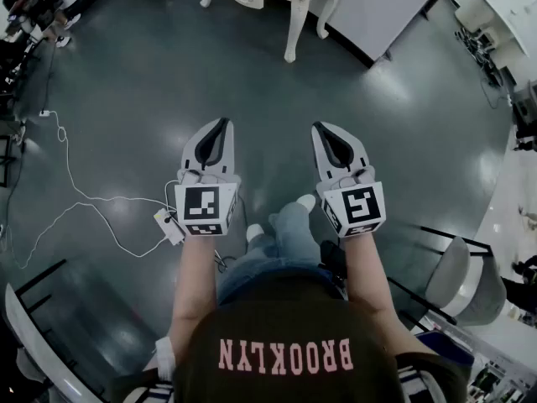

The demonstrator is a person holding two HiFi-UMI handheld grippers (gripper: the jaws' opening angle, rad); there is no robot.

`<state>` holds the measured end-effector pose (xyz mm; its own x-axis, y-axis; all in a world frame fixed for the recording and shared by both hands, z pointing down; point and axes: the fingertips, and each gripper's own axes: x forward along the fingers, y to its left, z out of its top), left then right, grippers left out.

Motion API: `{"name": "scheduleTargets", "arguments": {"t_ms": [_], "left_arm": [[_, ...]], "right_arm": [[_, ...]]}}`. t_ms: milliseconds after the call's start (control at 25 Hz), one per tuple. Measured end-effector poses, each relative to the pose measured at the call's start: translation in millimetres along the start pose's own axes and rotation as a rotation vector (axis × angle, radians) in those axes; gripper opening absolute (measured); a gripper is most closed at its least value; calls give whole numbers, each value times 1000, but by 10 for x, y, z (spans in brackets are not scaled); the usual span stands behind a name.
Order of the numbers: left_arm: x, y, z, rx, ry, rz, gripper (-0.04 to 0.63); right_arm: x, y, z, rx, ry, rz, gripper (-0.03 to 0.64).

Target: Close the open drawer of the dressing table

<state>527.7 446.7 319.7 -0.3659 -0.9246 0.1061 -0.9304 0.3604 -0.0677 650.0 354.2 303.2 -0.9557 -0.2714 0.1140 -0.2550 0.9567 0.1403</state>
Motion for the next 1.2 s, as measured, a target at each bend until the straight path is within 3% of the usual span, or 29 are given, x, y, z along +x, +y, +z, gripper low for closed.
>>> {"name": "scheduleTargets", "arguments": {"t_ms": [240, 600, 880, 1200], "left_arm": [[-386, 250, 29, -16, -17, 11, 11], [-560, 491, 72, 14, -69, 32, 11], [-59, 812, 132, -6, -62, 89, 11], [930, 1215, 257, -58, -61, 129, 11]], "right_arm": [[-60, 484, 67, 3, -10, -7, -3], [124, 768, 167, -18, -47, 51, -3], [757, 476, 235, -32, -69, 91, -3], [1718, -101, 281, -25, -62, 133, -3]]}}
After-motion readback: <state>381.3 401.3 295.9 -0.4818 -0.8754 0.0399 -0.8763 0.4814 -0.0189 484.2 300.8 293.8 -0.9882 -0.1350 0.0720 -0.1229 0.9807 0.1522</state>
